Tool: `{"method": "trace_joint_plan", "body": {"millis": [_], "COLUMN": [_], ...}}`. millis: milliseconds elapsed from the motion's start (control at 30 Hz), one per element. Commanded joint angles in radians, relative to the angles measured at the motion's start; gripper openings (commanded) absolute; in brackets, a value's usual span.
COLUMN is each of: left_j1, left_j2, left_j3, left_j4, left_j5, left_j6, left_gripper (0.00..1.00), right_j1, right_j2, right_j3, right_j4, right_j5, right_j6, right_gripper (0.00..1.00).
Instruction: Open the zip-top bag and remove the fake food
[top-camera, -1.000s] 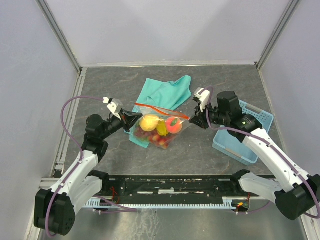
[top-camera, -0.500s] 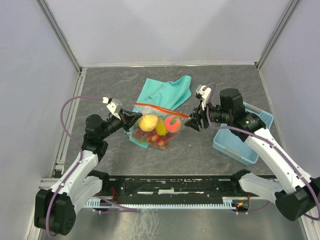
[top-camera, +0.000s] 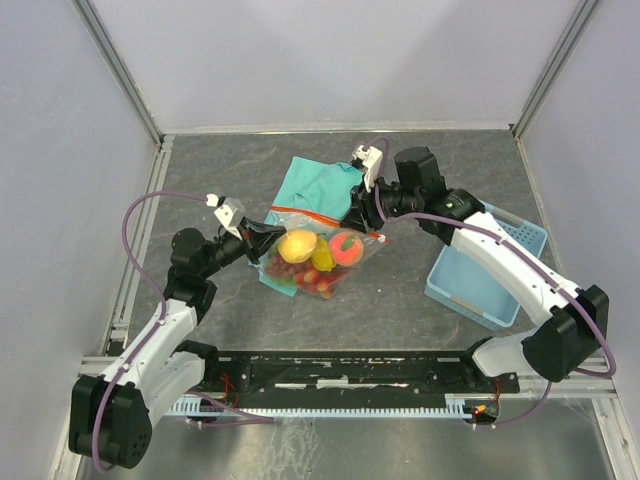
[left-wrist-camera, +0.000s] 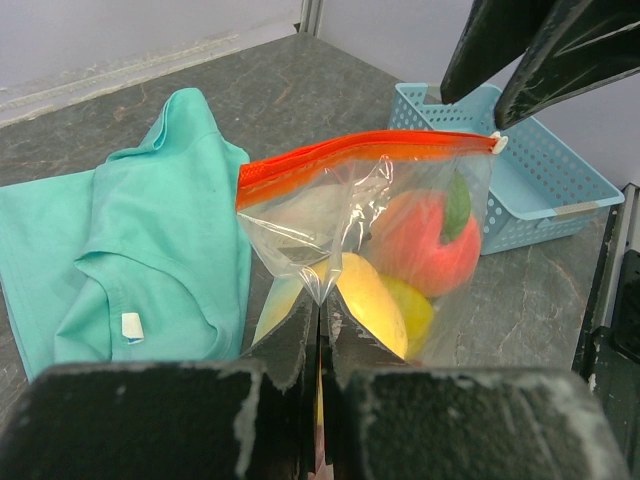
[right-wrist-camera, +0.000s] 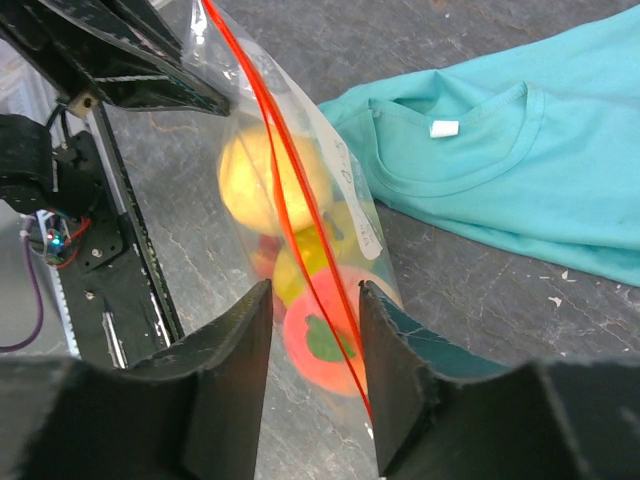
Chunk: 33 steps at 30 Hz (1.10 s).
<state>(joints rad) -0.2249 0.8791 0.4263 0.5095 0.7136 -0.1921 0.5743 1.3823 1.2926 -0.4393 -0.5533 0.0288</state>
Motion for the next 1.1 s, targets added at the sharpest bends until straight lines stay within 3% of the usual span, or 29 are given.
{"method": "trace_joint_plan", "body": {"millis": [0,467,700,1067], "left_j1": [0.003,0.004,0.003,0.003], "left_j2": [-0.005,-0.009,-0.011,-0.011], "left_j3": [0.021,0.019,0.019,0.020], "left_j4": [0.079,0.080,0.081,0.084], "left_j5": [0.018,0.018,0.020,0.024], "left_j6": [0.016,0.014,0.014,0.012], "left_gripper": [0.03,0.03,0.03,0.03], "right_j1": [0.002,0.003,0.003,0.003], "right_j2": [0.007,0.040,0.012,0.030], "right_j3": [0.053,0.077,0.078,0.088], "right_j4": [-0.005,-0.030,0.023,0.014], "right_j5": [0.050,0.053,0.027,0.088], "right_j6": [-0.007,-0.021,0.004,0.011], "right_gripper": [0.40,0.37,0.41,0.40]}}
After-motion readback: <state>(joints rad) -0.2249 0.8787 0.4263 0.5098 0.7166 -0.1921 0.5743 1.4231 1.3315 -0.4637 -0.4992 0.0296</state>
